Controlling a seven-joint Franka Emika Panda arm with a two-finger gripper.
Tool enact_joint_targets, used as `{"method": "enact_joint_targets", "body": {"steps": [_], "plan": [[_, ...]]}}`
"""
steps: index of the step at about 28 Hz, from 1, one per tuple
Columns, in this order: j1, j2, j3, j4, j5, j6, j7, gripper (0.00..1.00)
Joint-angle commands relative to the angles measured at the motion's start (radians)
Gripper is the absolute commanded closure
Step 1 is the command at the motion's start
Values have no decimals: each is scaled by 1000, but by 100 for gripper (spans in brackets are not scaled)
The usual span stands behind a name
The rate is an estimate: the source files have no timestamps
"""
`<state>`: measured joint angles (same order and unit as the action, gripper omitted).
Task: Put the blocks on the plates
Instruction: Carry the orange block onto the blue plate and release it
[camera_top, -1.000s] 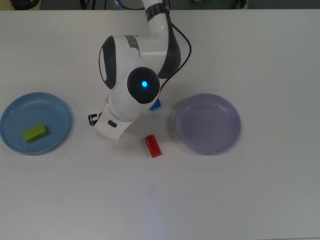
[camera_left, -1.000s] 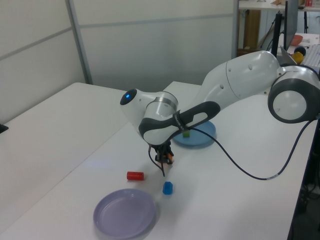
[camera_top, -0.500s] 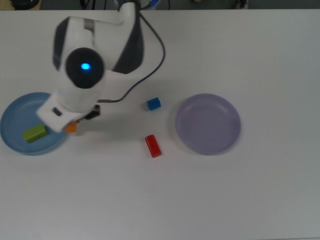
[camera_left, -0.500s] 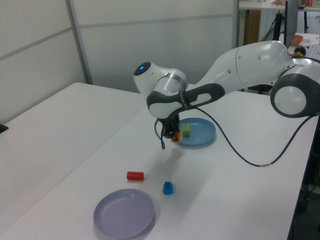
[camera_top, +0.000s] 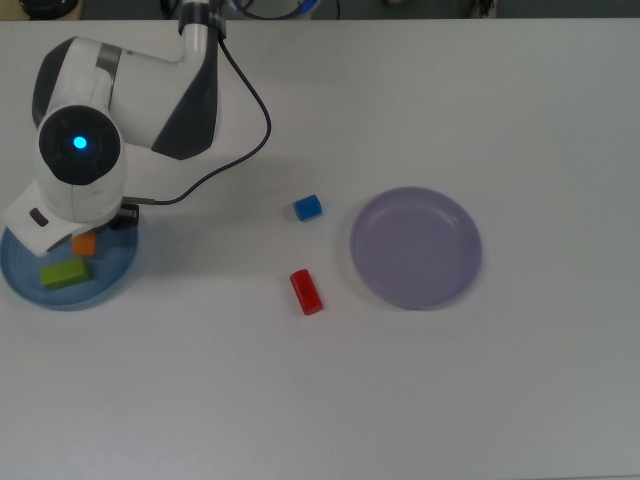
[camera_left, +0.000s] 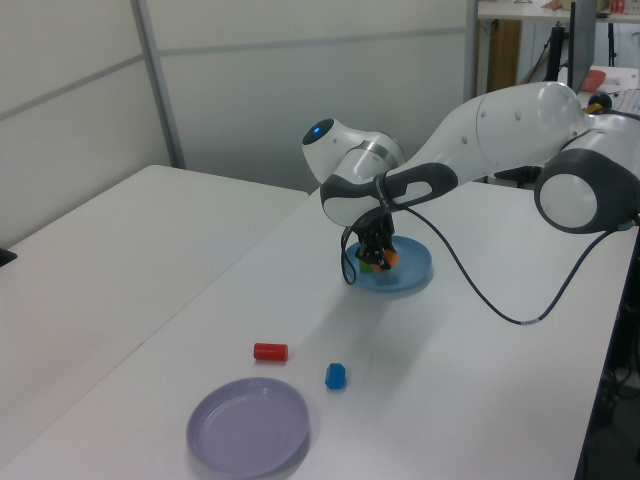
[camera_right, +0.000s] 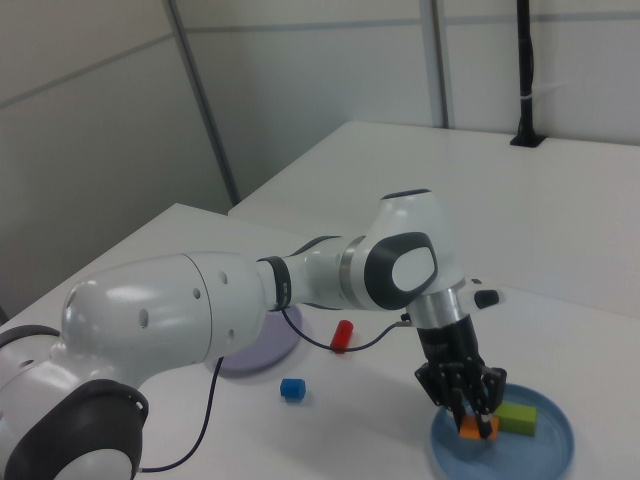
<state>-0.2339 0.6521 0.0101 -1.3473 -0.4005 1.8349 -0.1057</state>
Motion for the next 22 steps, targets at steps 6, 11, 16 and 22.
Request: {"method": "enact_joint_targets", "body": {"steps": [6,11,16,22], "plan": [[11,-16,-15,-12,34,30,-9,0],[21,-52,-4,-6,98,30,-11,0],[63,-85,4,-6,115,30,-5,0],[148,-101,34,-6,117,32,21,0]]}}
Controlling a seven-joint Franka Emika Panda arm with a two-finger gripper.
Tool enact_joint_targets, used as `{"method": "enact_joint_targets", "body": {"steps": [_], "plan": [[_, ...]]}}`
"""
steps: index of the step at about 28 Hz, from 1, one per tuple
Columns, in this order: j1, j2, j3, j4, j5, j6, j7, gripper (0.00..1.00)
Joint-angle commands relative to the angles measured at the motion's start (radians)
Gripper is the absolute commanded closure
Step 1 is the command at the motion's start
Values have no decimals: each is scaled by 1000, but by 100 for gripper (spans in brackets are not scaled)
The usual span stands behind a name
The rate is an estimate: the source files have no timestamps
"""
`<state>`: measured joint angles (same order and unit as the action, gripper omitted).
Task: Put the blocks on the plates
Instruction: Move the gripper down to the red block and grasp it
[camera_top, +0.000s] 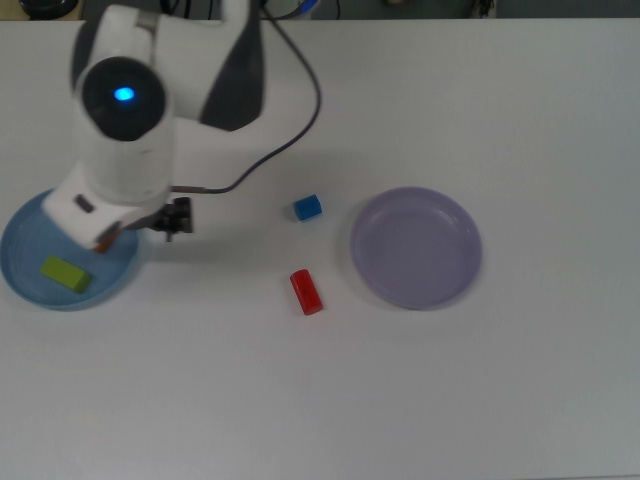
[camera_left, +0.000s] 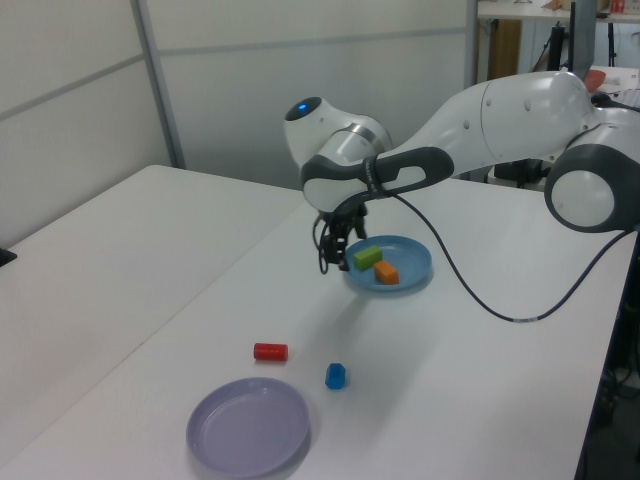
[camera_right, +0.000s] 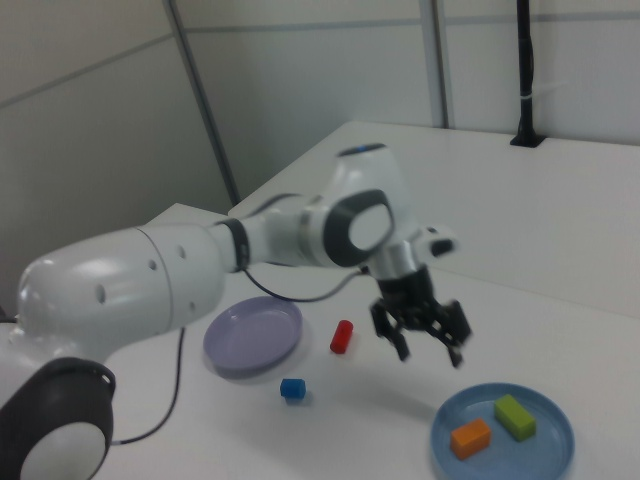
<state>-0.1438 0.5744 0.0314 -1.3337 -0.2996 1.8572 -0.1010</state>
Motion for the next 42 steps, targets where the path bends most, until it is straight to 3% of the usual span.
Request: {"method": "enact_joint_targets", "body": {"steps": [1,7,12,18,22,31,32,33,35,42], "plan": [[62,-25,21,-19,16,10,18,0],[112,-16,56,-21,16,13,49,0],[171,-8,62,-32,16,57,61,0],[191,42,65,-35,22,186,153,0],[196,56,88,-45,22,194,156,0],[207,90,91,-56,10,194,155,0],[207,91,91,-56,8,194,153,7],[207,99,91,-55,7,194,152,36],[207,105,91,-55,5,195,152,67],[213,119,91,-52,0,206,152,100]]}}
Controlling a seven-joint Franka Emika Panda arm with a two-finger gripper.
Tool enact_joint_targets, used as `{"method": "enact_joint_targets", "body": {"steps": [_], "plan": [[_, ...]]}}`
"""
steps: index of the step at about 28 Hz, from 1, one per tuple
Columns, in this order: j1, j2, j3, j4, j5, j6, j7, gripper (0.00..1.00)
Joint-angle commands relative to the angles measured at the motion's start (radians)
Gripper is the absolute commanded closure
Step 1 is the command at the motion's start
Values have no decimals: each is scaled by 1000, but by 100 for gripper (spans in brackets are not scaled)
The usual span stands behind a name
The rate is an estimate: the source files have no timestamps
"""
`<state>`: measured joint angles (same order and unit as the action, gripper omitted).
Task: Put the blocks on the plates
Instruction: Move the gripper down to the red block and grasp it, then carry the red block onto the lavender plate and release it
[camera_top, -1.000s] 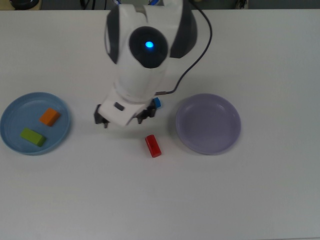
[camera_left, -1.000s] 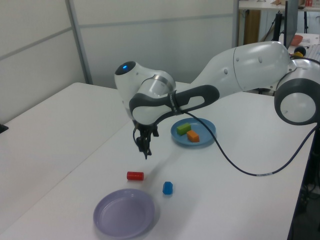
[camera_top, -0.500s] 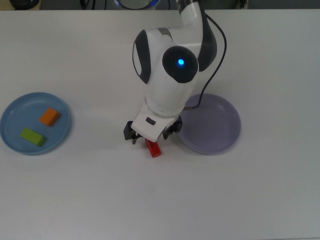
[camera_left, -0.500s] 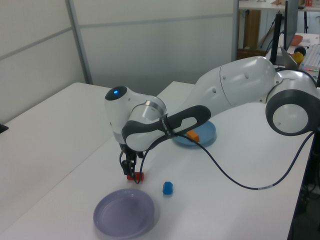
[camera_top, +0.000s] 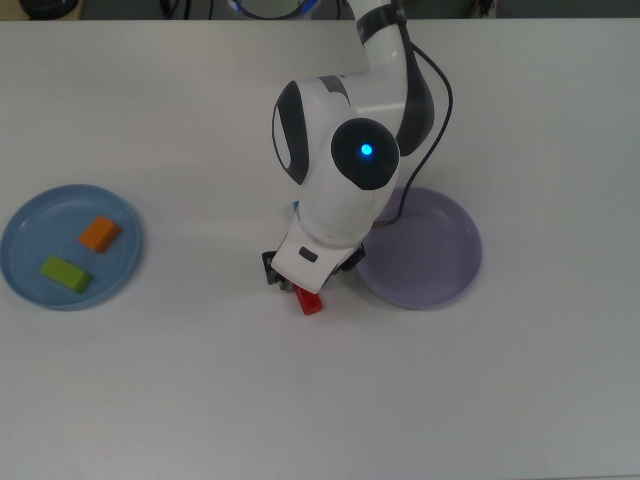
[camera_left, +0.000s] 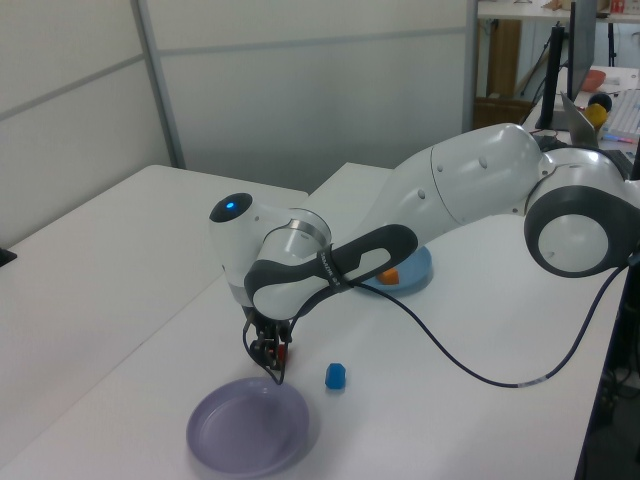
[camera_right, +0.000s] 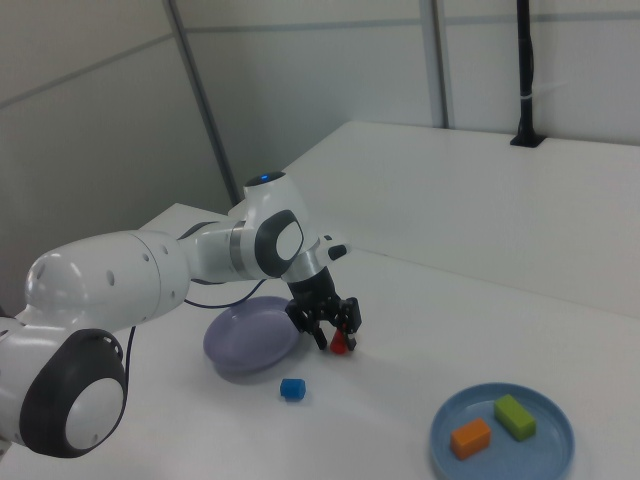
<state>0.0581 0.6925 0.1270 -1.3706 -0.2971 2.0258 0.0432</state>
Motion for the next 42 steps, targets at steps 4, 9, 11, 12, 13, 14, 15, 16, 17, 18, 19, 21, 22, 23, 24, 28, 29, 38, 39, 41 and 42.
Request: {"method": "enact_joint_targets", "body": {"steps": [4,9,11,12,13,14,15,16,17,18,19,21,22,23,24,28,29,38,39,41,42], "plan": [[15,2,-6,-15,-2,73,9,100],[15,-1,-6,-7,-1,74,7,100],[15,-2,-4,-4,1,74,6,100],[15,-7,-4,-2,1,74,4,100],[15,-7,-4,2,3,74,4,100],[17,-11,-3,4,3,73,4,100],[19,-24,2,4,4,73,4,100],[19,-31,8,4,4,73,4,100],[19,-39,17,4,4,73,4,100],[19,-47,28,4,4,71,4,100],[19,-51,40,4,4,70,4,100],[19,-70,68,4,3,65,6,100],[19,-71,77,4,4,63,9,100],[19,-73,86,2,3,62,10,100],[23,-74,95,2,-1,60,12,100],[65,-74,108,-5,-23,56,35,100],[71,-71,108,-8,-34,56,38,100],[101,-30,109,-24,-119,60,92,95],[104,-31,109,-22,-116,59,92,93],[106,-36,109,-21,-106,54,92,24],[106,-38,109,-21,-108,48,93,0]]}}
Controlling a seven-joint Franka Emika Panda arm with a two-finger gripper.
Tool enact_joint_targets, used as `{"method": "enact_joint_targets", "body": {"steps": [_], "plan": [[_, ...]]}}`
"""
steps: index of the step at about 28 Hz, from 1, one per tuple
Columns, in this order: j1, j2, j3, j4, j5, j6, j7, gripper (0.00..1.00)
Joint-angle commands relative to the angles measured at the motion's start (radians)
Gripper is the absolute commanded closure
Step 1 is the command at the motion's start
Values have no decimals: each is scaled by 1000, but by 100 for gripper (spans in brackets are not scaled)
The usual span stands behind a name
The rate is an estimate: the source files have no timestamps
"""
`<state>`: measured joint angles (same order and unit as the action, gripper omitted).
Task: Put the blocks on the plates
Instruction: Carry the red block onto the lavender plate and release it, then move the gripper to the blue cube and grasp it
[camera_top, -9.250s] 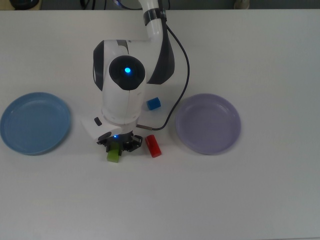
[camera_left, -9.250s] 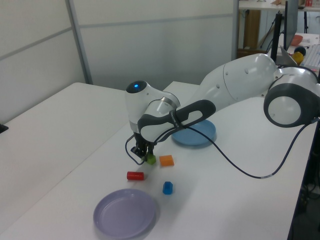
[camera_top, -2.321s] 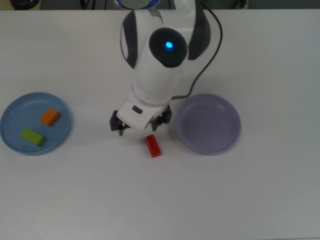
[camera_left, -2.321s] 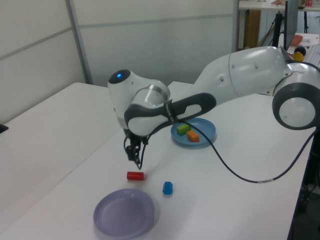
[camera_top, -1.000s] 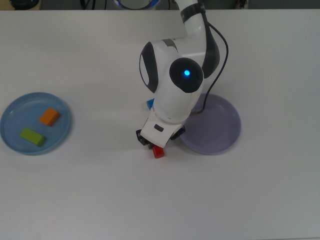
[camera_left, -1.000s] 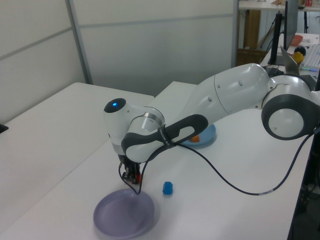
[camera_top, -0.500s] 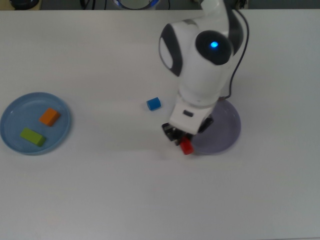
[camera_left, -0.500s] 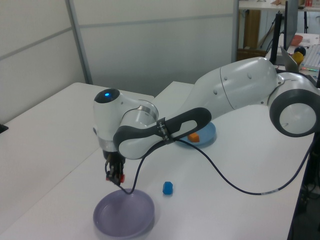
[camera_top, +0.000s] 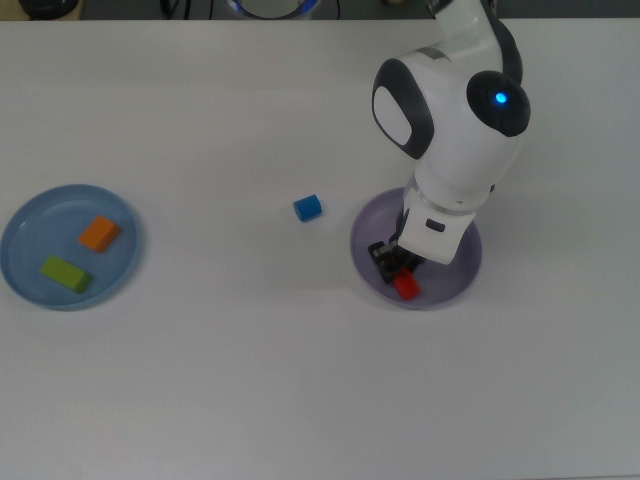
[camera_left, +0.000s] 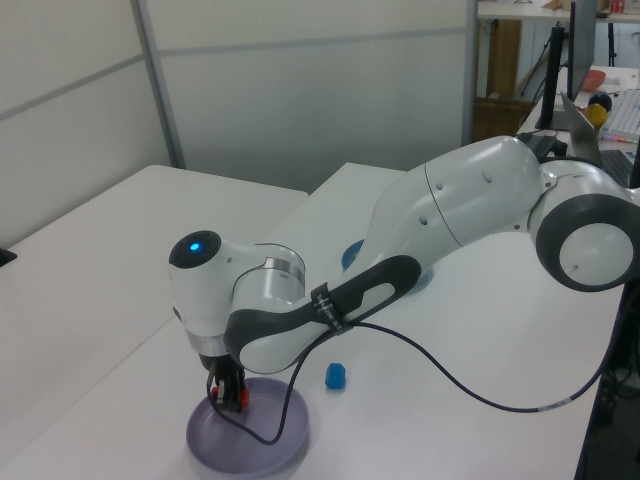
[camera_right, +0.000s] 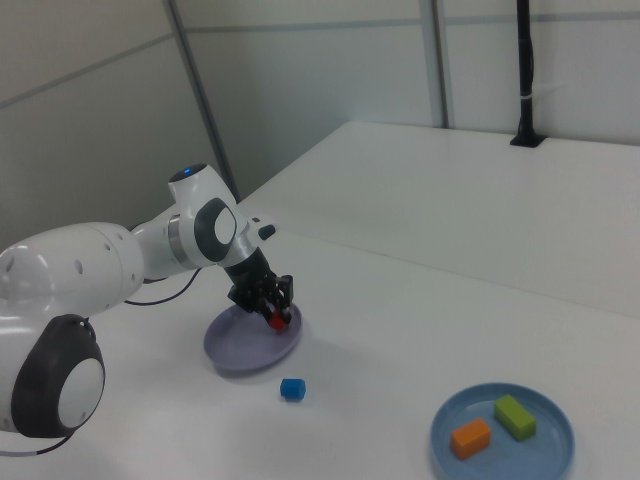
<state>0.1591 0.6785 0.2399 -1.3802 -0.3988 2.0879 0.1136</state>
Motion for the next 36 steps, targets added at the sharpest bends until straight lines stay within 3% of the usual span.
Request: {"method": "enact_joint_targets", "body": {"steps": [1,6,11,17,22,31,36], "plan": [[5,-24,-4,-11,-14,-22,23,0],[4,-25,-5,-5,-6,-31,23,0],[-10,-69,-10,-3,2,-78,34,0],[-45,-151,-14,-3,-5,-317,-66,0],[-70,-151,-16,-5,-15,-471,-164,0],[-81,-114,-30,-63,-69,-480,-164,0],[-78,-94,-30,-80,-72,-480,-163,0]]}}
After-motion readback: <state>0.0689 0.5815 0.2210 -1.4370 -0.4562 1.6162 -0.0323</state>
